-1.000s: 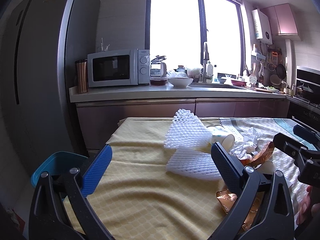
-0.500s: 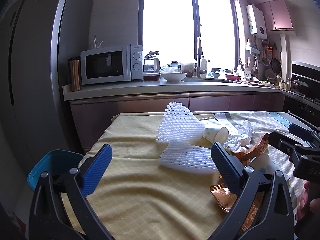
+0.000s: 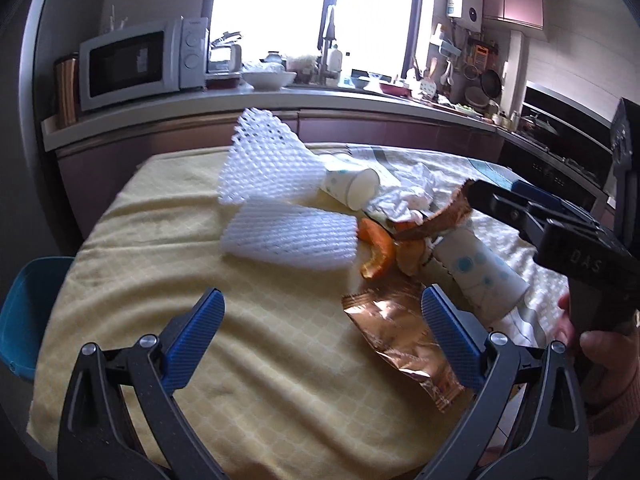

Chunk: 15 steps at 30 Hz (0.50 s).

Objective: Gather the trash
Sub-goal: 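Grasp the gold snack bag with the left tool while the right tool grasps the crumpled gold wrapper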

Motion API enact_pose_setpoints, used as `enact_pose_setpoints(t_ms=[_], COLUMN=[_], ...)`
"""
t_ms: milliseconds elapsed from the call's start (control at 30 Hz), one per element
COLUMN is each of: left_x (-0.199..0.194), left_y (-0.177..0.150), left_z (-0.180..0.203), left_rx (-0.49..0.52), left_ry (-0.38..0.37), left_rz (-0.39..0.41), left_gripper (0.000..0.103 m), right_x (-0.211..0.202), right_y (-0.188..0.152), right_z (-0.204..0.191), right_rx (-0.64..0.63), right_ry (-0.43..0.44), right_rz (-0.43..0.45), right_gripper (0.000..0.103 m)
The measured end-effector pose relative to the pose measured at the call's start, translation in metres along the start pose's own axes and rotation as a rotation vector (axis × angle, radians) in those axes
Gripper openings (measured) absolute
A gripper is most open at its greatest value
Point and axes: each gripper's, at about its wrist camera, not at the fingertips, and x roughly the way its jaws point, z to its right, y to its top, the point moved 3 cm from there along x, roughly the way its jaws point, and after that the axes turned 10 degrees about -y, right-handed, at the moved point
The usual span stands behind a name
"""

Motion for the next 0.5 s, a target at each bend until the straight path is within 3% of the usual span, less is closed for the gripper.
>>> enact_pose_setpoints(t_ms=[133, 233, 267, 367, 500], left_x=[0.014, 0.024, 0.027, 0.040, 0.045], left_y=[-0.010, -0.017, -0.019, -0.025, -0.025], left_z=[0.007, 0.013, 0.015, 0.021, 0.025], left_rx=[-0.018, -0.031, -0.036, -0.043, -0.037], left_ry=[-0.119, -0.196, -0.216, -0.256, -0.276], left_rz=[-0.077, -0.138, -0.159, -0.216, -0.222], left_gripper=[0.091, 0.080, 0.072, 0.061, 0.050], right_x=[0.008, 0.013, 0.015, 0.020, 0.023], right_y=[0.000, 0.000, -0.001, -0.002, -0.003], right_z=[-0.002, -0.007, -0.008, -0.010, -0.009], right_rx=[-0.005, -0.021, -0.024, -0.019, 0.000], right_ry=[0.021, 0.033, 0.034, 0.048, 0.068], right_rz=[-0.030, -0.041, -0.047, -0.070, -0.084], right_gripper=[0.095, 0.085, 0.082, 0.072, 0.063])
